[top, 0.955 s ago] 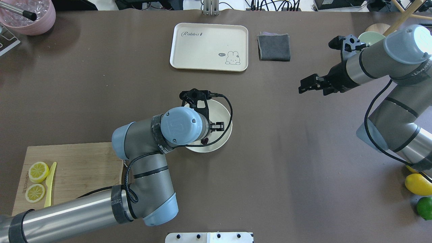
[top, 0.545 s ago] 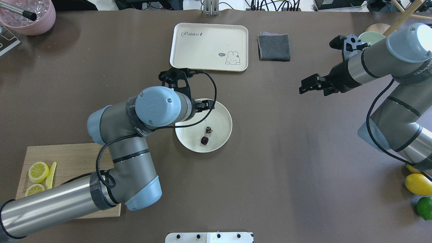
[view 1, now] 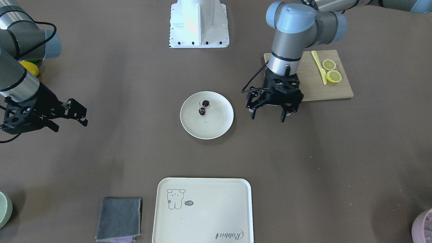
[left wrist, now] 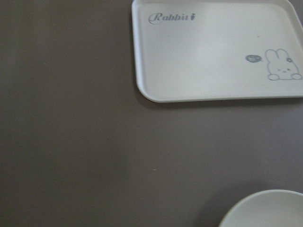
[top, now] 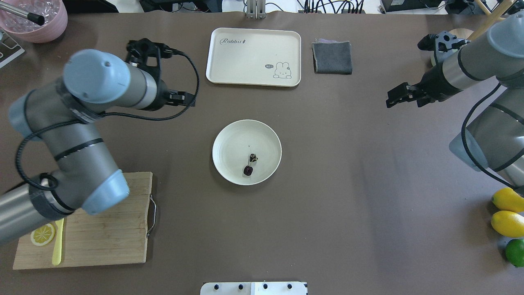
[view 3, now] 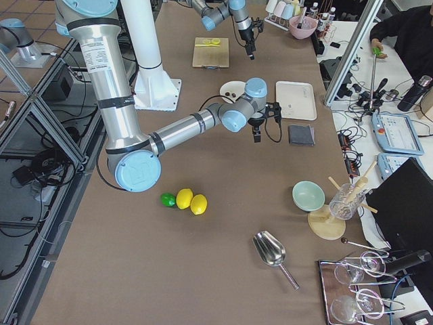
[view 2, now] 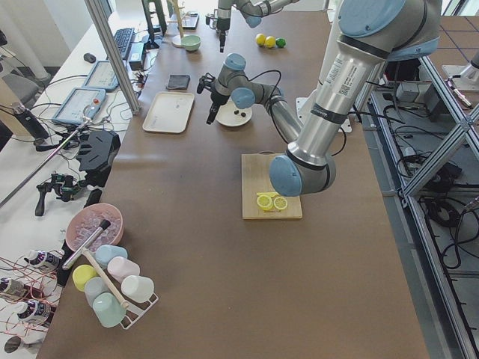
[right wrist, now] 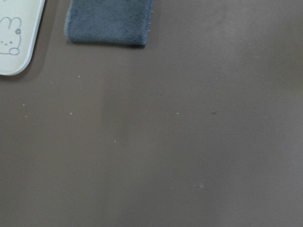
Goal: Place red cherry on plate
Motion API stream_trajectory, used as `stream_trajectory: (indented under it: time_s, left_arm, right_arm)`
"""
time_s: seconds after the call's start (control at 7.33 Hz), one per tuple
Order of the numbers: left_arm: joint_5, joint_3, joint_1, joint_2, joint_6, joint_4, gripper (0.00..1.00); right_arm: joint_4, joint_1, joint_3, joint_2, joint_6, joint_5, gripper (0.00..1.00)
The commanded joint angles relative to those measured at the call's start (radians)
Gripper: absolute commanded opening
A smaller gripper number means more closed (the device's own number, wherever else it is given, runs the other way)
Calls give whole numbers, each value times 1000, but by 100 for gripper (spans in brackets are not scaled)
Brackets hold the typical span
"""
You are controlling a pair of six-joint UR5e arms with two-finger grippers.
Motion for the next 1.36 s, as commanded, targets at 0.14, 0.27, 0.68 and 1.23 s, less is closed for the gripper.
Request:
stream_trajectory:
  time_s: [0.14,0.27,0.68,1.23]
  left_arm:
    - [-111,63,-213,216,33,-186,98]
    - [-121,100,-265,257,33,-188,98]
    - [-402,146,-541,337,289,-171,98]
    - [-602,342,-893,339,804,-8,98]
  right_arm:
    - [-318,193,-9,-19,-452,6,100]
    - [-405,259,-27,-20,-605,3,100]
    - [-415,422,-92,-140,-823,63,100]
    - [-414,492,-89,-182,-820,86,100]
